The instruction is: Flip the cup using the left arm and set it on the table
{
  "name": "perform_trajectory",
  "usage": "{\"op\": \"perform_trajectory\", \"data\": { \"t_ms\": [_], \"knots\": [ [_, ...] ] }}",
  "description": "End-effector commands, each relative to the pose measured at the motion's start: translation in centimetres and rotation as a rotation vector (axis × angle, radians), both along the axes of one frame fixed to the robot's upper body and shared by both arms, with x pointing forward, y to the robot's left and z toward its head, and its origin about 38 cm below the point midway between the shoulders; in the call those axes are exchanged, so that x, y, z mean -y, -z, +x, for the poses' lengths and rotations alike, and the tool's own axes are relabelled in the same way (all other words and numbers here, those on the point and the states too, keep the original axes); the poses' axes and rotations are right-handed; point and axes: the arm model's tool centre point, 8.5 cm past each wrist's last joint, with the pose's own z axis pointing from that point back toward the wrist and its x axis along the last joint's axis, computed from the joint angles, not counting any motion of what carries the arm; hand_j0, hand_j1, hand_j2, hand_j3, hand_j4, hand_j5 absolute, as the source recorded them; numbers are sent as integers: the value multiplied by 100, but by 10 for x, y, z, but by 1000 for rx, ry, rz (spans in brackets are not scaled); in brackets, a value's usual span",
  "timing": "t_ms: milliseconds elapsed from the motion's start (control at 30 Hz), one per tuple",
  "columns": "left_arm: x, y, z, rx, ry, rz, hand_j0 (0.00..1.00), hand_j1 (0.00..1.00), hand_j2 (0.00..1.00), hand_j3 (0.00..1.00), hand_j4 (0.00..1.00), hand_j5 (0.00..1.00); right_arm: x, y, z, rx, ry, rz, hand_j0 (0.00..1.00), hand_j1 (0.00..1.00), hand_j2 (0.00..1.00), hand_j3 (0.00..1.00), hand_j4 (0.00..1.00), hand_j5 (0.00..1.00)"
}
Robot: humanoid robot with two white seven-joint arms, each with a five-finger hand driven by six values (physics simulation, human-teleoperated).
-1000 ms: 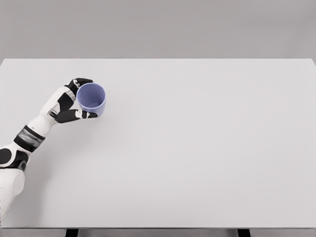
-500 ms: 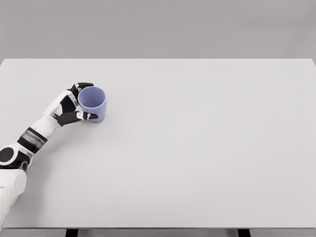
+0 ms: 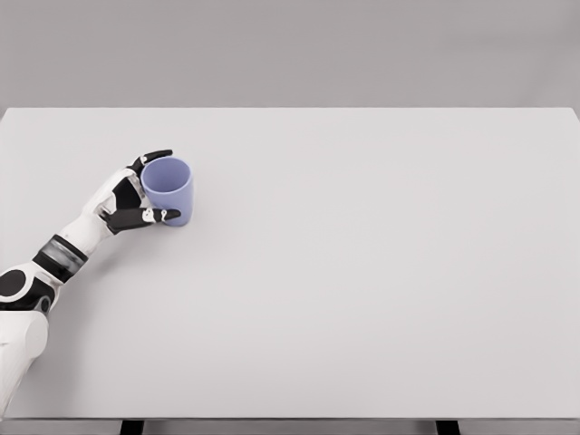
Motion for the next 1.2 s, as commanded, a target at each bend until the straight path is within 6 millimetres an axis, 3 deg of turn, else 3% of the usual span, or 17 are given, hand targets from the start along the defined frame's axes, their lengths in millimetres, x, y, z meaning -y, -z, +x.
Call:
{"op": "perform_trajectory", "data": {
  "t_ms": [0, 500, 933, 1033, 1167],
  "knots": [
    [2, -3, 0, 10, 4, -3, 99, 99, 99, 99, 99, 99, 0, 0, 0, 0, 0, 0, 100, 100, 100, 100, 100, 100],
    [1, -18, 1, 58, 9, -5, 100, 100, 100, 100, 100, 100, 0, 0, 0, 0, 0, 0, 100, 100, 100, 100, 100, 100],
    [-28, -41, -6, 111, -9, 42, 100, 100, 100, 100, 100, 100, 0, 0, 0, 0, 0, 0, 100, 100, 100, 100, 100, 100],
    [-37, -52, -13, 140, -17, 55, 100, 100, 100, 100, 100, 100, 0, 0, 0, 0, 0, 0, 100, 100, 100, 100, 100, 100],
    [-55, -84, -20, 197, 11, 130, 100, 100, 100, 100, 100, 100, 0, 0, 0, 0, 0, 0, 100, 100, 100, 100, 100, 100]
  ]
}}
